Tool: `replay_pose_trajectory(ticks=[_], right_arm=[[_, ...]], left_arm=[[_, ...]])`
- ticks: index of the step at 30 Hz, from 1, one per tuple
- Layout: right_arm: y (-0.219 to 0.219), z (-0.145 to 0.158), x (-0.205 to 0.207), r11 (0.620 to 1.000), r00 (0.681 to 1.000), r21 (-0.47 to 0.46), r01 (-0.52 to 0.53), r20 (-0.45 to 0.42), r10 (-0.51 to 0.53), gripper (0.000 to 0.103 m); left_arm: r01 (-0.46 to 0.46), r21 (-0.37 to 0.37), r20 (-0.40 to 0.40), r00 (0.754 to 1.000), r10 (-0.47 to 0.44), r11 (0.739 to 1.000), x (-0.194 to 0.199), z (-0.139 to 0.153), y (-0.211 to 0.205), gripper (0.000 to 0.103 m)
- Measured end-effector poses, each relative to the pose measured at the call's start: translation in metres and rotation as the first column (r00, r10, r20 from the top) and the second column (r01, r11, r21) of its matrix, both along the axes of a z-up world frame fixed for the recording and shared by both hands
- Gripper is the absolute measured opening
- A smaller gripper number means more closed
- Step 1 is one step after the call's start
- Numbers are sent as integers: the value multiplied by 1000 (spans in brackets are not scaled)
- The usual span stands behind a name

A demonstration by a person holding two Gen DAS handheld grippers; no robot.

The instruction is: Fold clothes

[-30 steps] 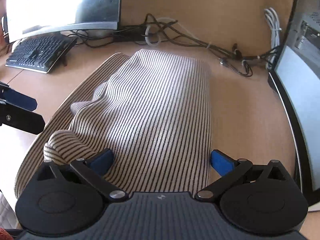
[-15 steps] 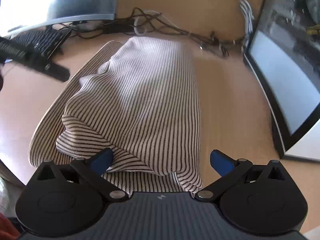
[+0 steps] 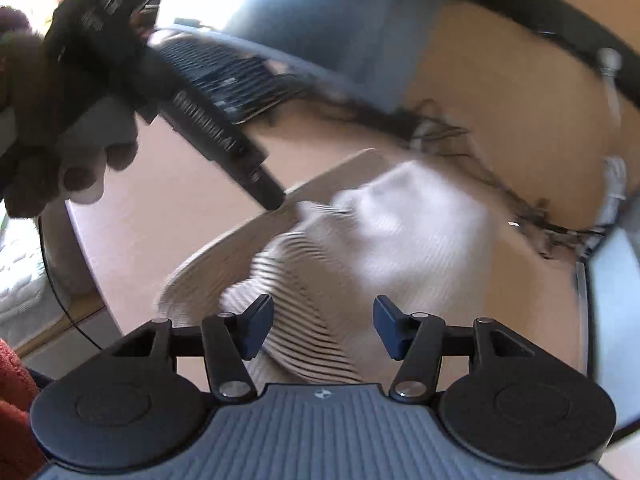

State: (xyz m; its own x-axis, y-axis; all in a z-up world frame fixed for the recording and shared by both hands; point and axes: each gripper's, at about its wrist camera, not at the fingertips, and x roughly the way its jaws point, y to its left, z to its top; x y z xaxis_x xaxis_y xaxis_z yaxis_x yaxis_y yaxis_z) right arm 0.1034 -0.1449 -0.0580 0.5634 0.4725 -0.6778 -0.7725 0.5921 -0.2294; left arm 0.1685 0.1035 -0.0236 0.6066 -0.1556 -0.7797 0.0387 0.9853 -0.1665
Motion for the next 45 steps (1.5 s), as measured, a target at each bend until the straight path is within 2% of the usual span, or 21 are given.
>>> replay_pose_trajectory(ticks=[1, 2, 3, 7, 10, 12, 14, 17, 19, 21, 22, 24, 27, 29, 31, 34, 37, 39, 40, 43, 45], right_arm=[[6, -4, -2, 1000, 1000, -9, -20, 3, 20, 62], [12, -9, -3, 999, 999, -23, -37, 5, 37, 75], [17, -14, -4, 998, 999, -37, -51, 8, 52, 80], [20, -25, -9, 993, 995, -74, -93, 33, 96, 79], [1, -9, -13, 990, 991, -21, -136, -7, 136, 81], [-11, -3, -18, 986, 986, -29, -163, 12, 164, 86], [-18, -7, -21, 983, 984, -62, -175, 21, 176, 86], [-16, -20, -18, 982, 986, -96, -164, 14, 166, 87], [-13, -25, -18, 981, 987, -120, -154, 35, 159, 86], [-12, -23, -10, 988, 993, -103, -116, 9, 118, 84], [-14, -20, -1, 994, 997, -71, -79, -29, 77, 83], [-27, -11, 27, 996, 980, 54, 64, -190, -53, 82], [-48, -6, 66, 945, 892, 197, 261, -423, -159, 82], [-55, -6, 77, 917, 851, 236, 320, -498, -169, 82], [-58, -7, 81, 909, 833, 247, 336, -528, -165, 82], [-53, -1, 73, 937, 873, 199, 289, -456, -173, 81], [-44, 13, 56, 978, 961, 95, 183, -227, -158, 82], [-40, 18, 39, 994, 992, 46, 104, -79, -100, 86], [-38, 18, 31, 997, 997, 24, 69, -35, -68, 86], [-31, 6, 16, 1000, 999, -12, -22, -42, 21, 86], [-24, -2, 3, 995, 997, -61, -80, -6, 80, 86]], left_arm=[[-19, -7, -6, 1000, 19, 1000, -2, -1, 3, 99], [-38, -13, -12, 999, 38, 999, -5, -1, 6, 99], [-57, -19, -19, 998, 57, 998, -7, -2, 8, 99], [-126, -40, -43, 991, 124, 991, -16, -5, 19, 99], [-122, -37, -47, 992, 121, 992, -19, -6, 20, 100], [-120, -35, -49, 992, 119, 992, -21, -6, 21, 100], [-118, -33, -51, 992, 116, 992, -23, -7, 22, 100], [-56, -43, -35, 998, 54, 998, -24, -4, 11, 101], [24, -41, -11, 1000, -25, 999, -26, 0, 2, 102], [123, -41, 28, 992, -122, 992, -32, 4, -5, 103], [170, -48, 45, 985, -168, 984, -36, 6, -8, 103], [267, -48, 72, 962, -263, 963, -44, 8, -15, 103], [393, 32, 80, 916, -394, 919, -58, 5, -32, 103], [455, 115, 65, 883, -464, 883, -64, -3, -46, 103], [483, 199, 46, 865, -500, 853, -64, -14, -61, 103], [476, 276, 40, 863, -504, 835, -55, -30, -75, 103], [416, 261, 50, 895, -442, 871, -38, -31, -73, 103], [381, 210, 61, 914, -401, 900, -29, -27, -67, 103], [369, 189, 59, 921, -386, 910, -25, -25, -64, 103], [341, 134, 48, 936, -350, 930, -15, -23, -55, 103], [334, 116, 38, 940, -340, 935, -13, -24, -53, 103]])
